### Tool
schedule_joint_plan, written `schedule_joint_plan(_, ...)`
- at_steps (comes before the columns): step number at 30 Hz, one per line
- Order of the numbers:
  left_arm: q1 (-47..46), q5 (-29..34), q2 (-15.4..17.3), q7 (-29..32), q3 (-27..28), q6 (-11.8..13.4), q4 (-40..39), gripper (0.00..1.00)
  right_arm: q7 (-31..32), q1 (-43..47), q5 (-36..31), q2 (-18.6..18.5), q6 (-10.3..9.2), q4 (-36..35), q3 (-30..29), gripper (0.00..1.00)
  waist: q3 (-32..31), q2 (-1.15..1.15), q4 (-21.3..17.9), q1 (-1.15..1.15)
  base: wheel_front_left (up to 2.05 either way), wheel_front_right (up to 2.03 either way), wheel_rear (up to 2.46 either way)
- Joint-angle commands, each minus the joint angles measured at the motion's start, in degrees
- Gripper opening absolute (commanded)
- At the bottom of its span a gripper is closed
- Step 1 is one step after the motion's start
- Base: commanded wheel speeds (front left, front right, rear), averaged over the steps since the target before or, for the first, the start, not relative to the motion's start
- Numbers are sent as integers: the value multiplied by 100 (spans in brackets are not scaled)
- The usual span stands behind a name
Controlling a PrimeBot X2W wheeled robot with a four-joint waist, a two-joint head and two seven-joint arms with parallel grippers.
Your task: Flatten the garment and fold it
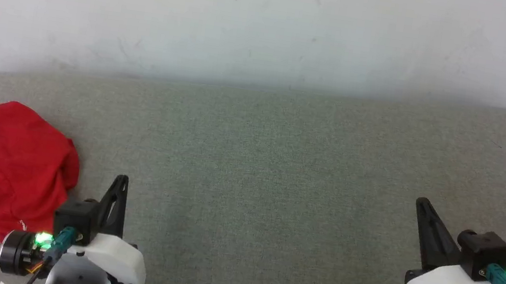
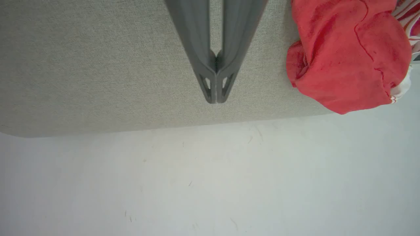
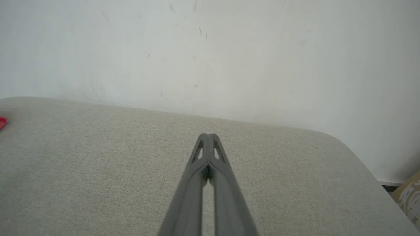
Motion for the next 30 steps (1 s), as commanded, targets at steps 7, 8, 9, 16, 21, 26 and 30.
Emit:
schedule_joint_plan(7,-68,20,-12,2,16,-46,-27,0,3,59,-43,19,-10,-29,2,0,0,0,0,0,0,0,0)
schedule_joint_plan(8,-68,20,-12,2,16,-46,-27,0,3,59,-43,19,-10,-29,2,0,0,0,0,0,0,0,0)
schedule_joint_plan(9,-68,20,-12,2,16,-46,-27,0,3,59,-43,19,-10,-29,2,0,0,0,0,0,0,0,0)
schedule_joint_plan(16,-68,20,-12,2,16,-46,-27,0,3,59,-43,19,-10,-29,2,0,0,0,0,0,0,0,0)
schedule_joint_plan(21,-68,20,-12,2,16,-46,-27,0,3,59,-43,19,-10,-29,2,0,0,0,0,0,0,0,0)
schedule_joint_plan(26,0,0,0,0,0,0,0,100,-1,1,0,0,0,0,0,100,0,0,0,0,0,0,0)
schedule_joint_plan(30,3,-1,1,-1,-6,3,7,100,-2,-1,3,-4,1,14,-1,100,0,0,0,0,0,0,0)
